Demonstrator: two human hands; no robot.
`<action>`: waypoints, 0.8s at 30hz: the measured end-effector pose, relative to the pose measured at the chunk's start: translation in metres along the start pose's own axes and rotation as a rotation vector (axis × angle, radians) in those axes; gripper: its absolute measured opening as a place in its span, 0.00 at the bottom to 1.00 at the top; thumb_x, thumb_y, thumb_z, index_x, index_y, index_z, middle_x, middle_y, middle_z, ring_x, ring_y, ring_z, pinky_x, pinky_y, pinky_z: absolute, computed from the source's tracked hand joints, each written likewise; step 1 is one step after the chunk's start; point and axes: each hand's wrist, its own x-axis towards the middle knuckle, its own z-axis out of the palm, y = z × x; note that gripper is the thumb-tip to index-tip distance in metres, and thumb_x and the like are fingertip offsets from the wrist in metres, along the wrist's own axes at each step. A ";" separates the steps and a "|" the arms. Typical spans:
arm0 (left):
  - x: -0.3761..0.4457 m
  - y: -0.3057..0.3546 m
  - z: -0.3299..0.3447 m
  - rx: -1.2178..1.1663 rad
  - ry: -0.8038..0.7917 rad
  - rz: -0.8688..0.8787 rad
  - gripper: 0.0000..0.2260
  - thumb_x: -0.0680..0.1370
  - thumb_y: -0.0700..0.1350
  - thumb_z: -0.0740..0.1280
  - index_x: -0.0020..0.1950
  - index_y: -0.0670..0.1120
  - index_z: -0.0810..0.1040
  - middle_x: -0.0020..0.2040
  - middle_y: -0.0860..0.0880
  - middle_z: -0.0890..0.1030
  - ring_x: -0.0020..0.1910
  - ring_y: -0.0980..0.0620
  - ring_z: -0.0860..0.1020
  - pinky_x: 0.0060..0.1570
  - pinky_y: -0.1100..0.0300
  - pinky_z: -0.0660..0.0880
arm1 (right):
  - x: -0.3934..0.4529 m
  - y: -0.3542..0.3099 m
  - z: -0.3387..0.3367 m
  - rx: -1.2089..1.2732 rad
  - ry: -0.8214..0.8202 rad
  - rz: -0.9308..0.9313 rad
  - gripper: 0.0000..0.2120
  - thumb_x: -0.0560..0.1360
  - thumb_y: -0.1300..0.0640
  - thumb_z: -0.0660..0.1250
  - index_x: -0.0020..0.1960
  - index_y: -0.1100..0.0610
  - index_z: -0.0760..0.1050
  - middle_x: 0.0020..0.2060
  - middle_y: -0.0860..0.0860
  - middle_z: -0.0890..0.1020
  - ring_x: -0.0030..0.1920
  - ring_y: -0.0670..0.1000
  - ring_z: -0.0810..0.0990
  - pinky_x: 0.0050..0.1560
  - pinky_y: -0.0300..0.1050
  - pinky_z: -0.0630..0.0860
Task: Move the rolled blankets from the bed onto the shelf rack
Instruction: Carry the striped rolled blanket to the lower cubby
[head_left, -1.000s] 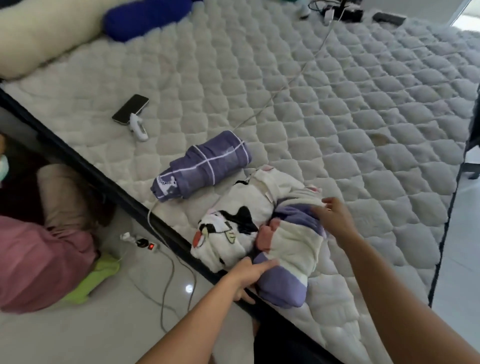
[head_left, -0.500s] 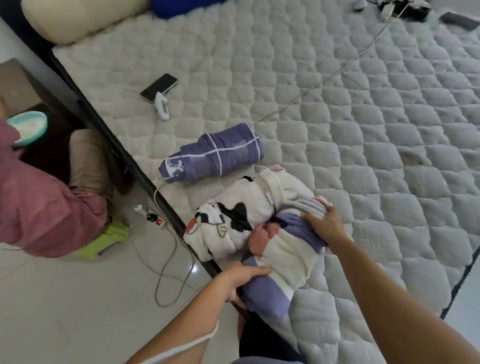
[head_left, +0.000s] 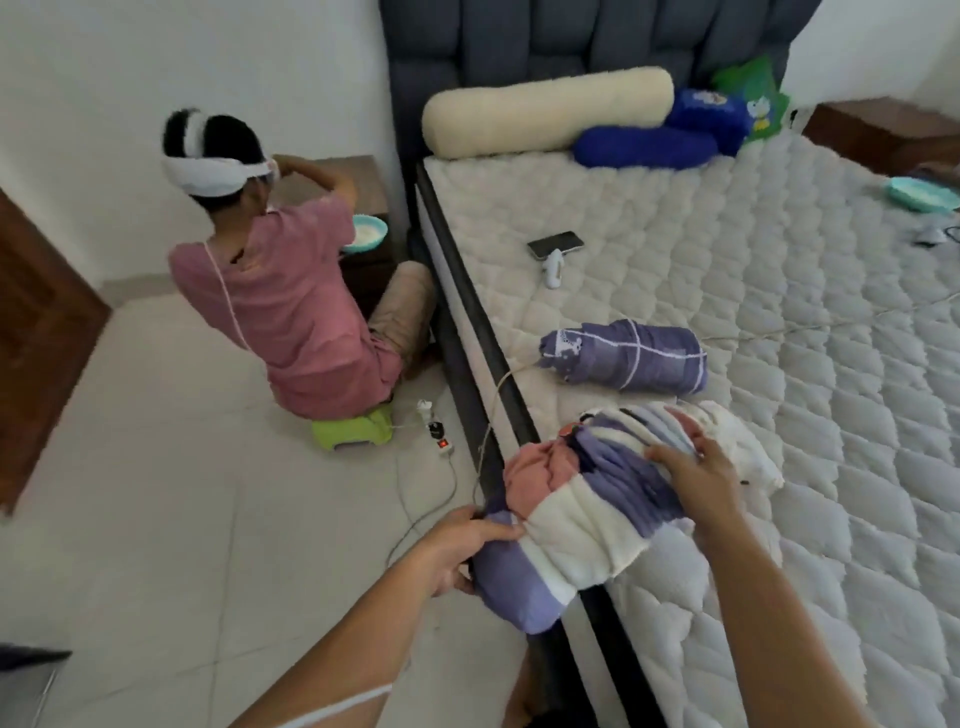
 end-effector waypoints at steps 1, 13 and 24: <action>-0.015 -0.006 -0.019 -0.056 0.027 0.040 0.27 0.69 0.48 0.76 0.66 0.47 0.73 0.64 0.46 0.78 0.62 0.42 0.76 0.56 0.42 0.77 | -0.012 -0.017 0.016 0.005 -0.028 -0.046 0.18 0.70 0.54 0.71 0.59 0.50 0.73 0.53 0.52 0.77 0.52 0.55 0.76 0.54 0.50 0.74; -0.159 -0.110 -0.254 -0.677 0.557 0.408 0.10 0.75 0.43 0.69 0.56 0.49 0.76 0.51 0.49 0.82 0.49 0.48 0.80 0.50 0.49 0.77 | -0.190 -0.155 0.282 -0.050 -0.610 -0.631 0.13 0.67 0.57 0.75 0.49 0.54 0.76 0.43 0.51 0.82 0.43 0.51 0.80 0.45 0.47 0.76; -0.222 -0.212 -0.474 -1.117 1.061 0.520 0.14 0.75 0.37 0.67 0.59 0.49 0.78 0.50 0.51 0.82 0.47 0.51 0.79 0.50 0.52 0.76 | -0.328 -0.189 0.585 -0.066 -1.167 -0.825 0.12 0.64 0.58 0.77 0.38 0.50 0.74 0.43 0.56 0.79 0.39 0.53 0.75 0.37 0.41 0.70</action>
